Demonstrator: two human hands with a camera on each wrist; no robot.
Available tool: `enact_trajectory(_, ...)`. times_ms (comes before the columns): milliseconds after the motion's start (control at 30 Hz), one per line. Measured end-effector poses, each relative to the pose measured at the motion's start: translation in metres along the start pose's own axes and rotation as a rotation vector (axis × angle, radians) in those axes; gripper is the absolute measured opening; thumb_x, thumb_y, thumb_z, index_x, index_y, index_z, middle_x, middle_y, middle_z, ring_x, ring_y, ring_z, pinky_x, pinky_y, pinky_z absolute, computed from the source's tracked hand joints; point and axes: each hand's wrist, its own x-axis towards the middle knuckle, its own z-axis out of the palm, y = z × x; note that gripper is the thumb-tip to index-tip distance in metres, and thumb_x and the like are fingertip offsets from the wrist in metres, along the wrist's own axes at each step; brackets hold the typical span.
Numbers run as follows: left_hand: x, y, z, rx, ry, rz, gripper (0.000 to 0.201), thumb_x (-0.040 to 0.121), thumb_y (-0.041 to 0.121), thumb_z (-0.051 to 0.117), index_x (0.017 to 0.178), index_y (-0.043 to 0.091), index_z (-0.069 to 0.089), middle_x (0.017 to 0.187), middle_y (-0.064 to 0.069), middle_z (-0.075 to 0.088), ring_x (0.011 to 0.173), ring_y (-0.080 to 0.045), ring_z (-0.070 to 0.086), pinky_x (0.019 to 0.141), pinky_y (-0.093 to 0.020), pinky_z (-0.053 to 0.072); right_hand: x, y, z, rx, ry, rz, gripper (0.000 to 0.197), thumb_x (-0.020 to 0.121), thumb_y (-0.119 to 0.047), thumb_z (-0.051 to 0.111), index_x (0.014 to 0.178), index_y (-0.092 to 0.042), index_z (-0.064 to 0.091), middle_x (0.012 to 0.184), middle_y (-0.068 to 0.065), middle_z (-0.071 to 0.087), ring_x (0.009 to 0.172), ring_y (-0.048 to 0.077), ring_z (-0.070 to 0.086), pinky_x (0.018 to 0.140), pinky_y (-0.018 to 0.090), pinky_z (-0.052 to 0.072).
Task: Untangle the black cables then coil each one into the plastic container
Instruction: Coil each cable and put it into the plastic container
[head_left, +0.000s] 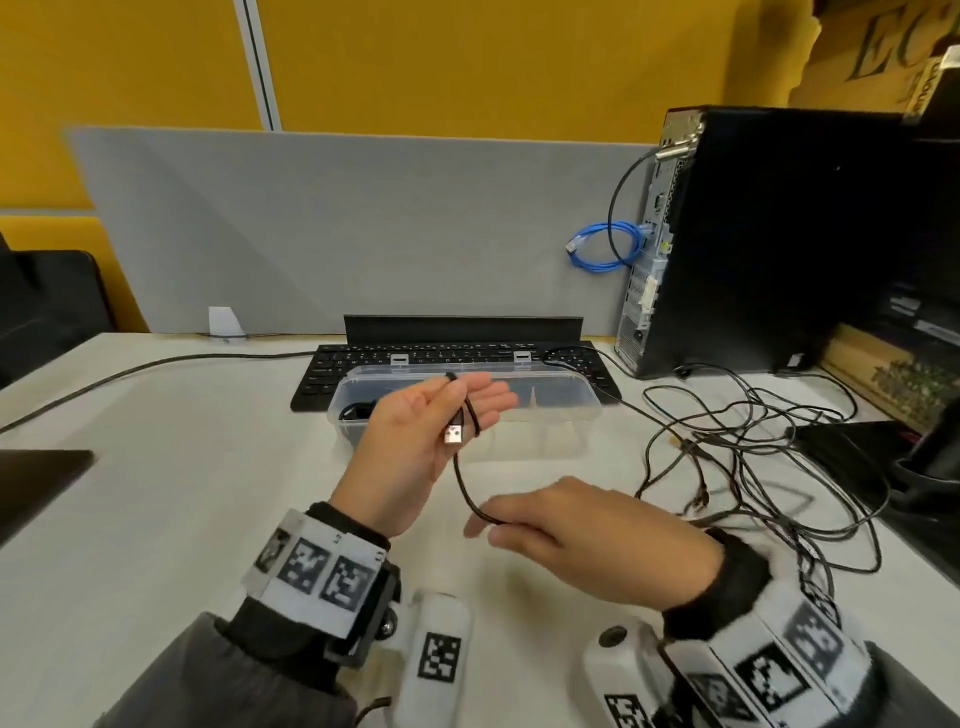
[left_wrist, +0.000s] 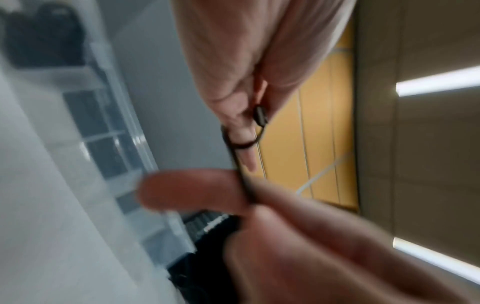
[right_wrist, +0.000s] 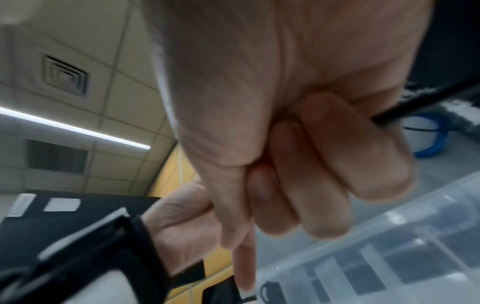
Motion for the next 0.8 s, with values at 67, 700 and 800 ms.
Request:
enact_trajectory(67, 0.003, -0.004, -0.005, 0.252, 0.094, 0.036, 0.027, 0.097, 0.012, 0.042, 0.111, -0.003, 0.060, 0.097, -0.010, 0.072, 0.090, -0.015, 0.070, 0.077, -0.019, 0.053, -0.004, -0.003, -0.011, -0.028, 0.129, -0.049, 0.027, 0.097, -0.044, 0.036, 0.106, -0.036, 0.060, 0.092, -0.022, 0.063, 0.083, -0.003, 0.055, 0.079, 0.028, 0.046)
enact_trajectory(700, 0.005, 0.013, -0.011, -0.243, 0.237, 0.127, 0.017, 0.089, 0.010, 0.050, 0.090, 0.001, 0.064, 0.064, 0.000, 0.065, 0.054, -0.005, 0.055, 0.054, -0.012, 0.048, 0.003, 0.024, -0.014, 0.055, -0.052, 0.061, 0.027, 0.100, -0.031, 0.033, 0.088, -0.023, 0.056, 0.077, -0.015, 0.054, 0.070, -0.007, 0.049, 0.069, 0.011, 0.037)
enact_trajectory(800, 0.009, 0.023, -0.035, -0.394, 0.397, 0.151, 0.020, 0.095, 0.012, 0.046, 0.079, 0.008, 0.059, 0.060, 0.003, 0.053, 0.044, -0.002, 0.043, 0.044, -0.008, 0.037, -0.013, 0.054, -0.044, 0.139, 0.194, 0.184, 0.031, 0.098, -0.030, 0.038, 0.071, -0.021, 0.051, 0.055, -0.014, 0.044, 0.051, -0.004, 0.043, 0.054, 0.010, 0.034)
